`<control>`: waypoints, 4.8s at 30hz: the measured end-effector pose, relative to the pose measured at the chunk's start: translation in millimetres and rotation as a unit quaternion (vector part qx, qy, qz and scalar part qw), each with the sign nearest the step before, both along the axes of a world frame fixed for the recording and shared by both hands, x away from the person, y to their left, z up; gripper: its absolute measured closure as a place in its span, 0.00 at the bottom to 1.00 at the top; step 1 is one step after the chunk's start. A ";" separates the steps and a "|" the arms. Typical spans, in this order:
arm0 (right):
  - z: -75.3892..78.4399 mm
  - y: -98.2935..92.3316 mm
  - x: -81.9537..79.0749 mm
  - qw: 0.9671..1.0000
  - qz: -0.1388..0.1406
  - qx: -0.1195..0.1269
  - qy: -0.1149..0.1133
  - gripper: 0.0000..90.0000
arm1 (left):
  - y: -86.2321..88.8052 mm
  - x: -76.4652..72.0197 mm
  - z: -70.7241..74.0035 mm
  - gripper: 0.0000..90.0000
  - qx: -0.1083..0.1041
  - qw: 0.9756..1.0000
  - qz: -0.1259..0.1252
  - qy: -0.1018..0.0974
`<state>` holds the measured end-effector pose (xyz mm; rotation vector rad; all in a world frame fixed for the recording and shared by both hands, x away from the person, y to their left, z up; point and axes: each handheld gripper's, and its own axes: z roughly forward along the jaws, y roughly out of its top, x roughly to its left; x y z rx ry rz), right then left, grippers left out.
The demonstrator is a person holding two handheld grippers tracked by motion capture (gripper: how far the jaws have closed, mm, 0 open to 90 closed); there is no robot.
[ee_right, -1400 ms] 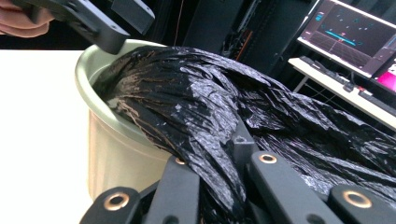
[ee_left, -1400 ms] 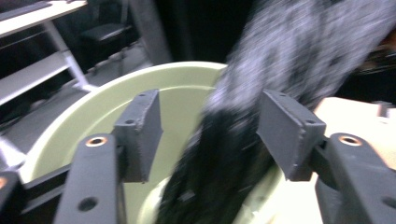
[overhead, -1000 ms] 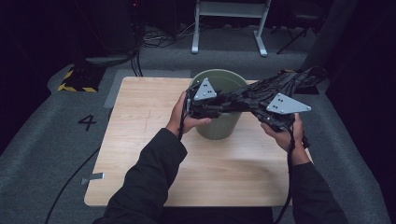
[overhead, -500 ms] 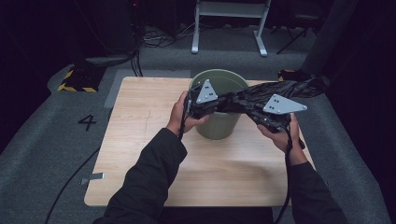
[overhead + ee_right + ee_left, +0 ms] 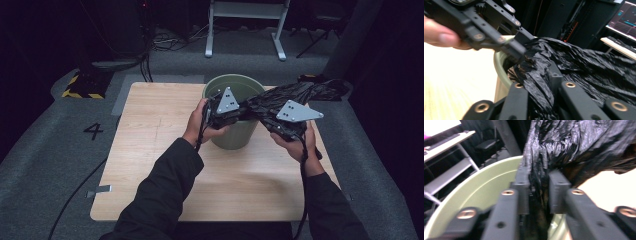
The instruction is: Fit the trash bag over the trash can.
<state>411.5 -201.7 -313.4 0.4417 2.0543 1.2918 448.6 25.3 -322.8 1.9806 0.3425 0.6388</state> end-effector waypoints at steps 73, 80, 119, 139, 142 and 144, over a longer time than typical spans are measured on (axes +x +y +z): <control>-25.6 -35.1 -16.2 0.996 -0.028 0.079 0.035 0.32 | 74.0 -19.7 -7.1 0.97 -0.040 0.999 -0.010 -0.003; -17.6 -25.5 16.7 0.989 -0.046 0.122 0.074 0.23 | 75.2 -19.8 -9.7 0.97 -0.046 0.999 -0.014 -0.002; -36.1 -59.1 100.9 0.973 -0.176 0.090 0.120 0.99 | 121.9 79.5 -41.3 0.96 -0.154 0.977 0.108 0.102; -75.9 -60.9 121.6 0.968 -0.071 0.108 0.214 1.00 | 99.2 91.7 -77.0 0.98 -0.103 0.976 0.070 0.178; -82.7 -65.9 111.3 0.968 -0.055 0.111 0.217 1.00 | 99.9 75.5 -80.2 0.98 -0.102 0.978 0.039 0.177; -86.3 -68.5 101.9 0.969 -0.048 0.114 0.215 1.00 | 99.9 61.4 -83.7 0.98 -0.109 0.978 0.027 0.175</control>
